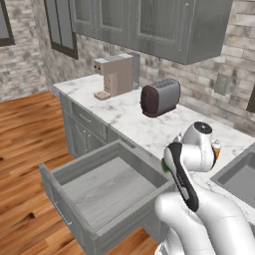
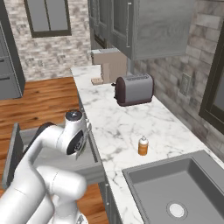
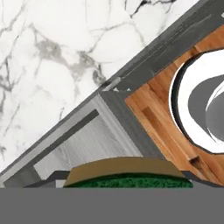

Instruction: Restock the sink supplies by placing the sponge and soap dispenser on the counter and next to the sink. Make sure the soap dispenser is upright.

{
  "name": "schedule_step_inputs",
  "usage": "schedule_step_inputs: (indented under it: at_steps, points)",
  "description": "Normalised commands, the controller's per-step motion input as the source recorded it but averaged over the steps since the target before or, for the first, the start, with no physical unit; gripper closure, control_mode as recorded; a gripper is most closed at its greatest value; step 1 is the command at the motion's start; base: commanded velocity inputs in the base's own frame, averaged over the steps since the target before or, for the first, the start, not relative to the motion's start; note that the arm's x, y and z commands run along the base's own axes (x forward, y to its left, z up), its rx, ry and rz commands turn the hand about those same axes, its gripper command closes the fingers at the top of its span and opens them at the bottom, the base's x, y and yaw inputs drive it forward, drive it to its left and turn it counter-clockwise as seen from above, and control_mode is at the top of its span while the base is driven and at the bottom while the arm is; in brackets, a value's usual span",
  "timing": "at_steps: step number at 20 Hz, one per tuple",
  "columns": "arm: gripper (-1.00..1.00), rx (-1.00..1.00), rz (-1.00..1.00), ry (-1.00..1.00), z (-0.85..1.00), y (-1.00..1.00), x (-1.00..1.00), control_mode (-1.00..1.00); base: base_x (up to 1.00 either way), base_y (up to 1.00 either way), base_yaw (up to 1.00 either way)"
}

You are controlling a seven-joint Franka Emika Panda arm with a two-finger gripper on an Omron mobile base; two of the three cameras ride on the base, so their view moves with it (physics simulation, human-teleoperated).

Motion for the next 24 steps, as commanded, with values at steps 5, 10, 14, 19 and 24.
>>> schedule_step_inputs:
  at_steps: [5, 10, 14, 19, 24]
  points:
    - [1.00, 0.06, -0.16, 0.09, 0.00, -0.91, -0.06, -1.00, 0.00, 0.00, 0.00]
    - [1.00, 0.00, -0.21, 0.19, 0.00, -0.70, 0.00, -1.00, 0.00, 0.00, 0.00]
    - [1.00, 0.00, -0.18, 0.16, -0.01, -0.48, 0.02, -1.00, 0.00, 0.00, 0.00]
    - [1.00, 0.00, -0.07, 0.15, -0.10, -0.12, 0.30, -1.00, 0.00, 0.00, 0.00]
    - [1.00, 0.00, -0.01, 0.09, -0.24, -0.02, 0.29, -1.00, 0.00, 0.00, 0.00]
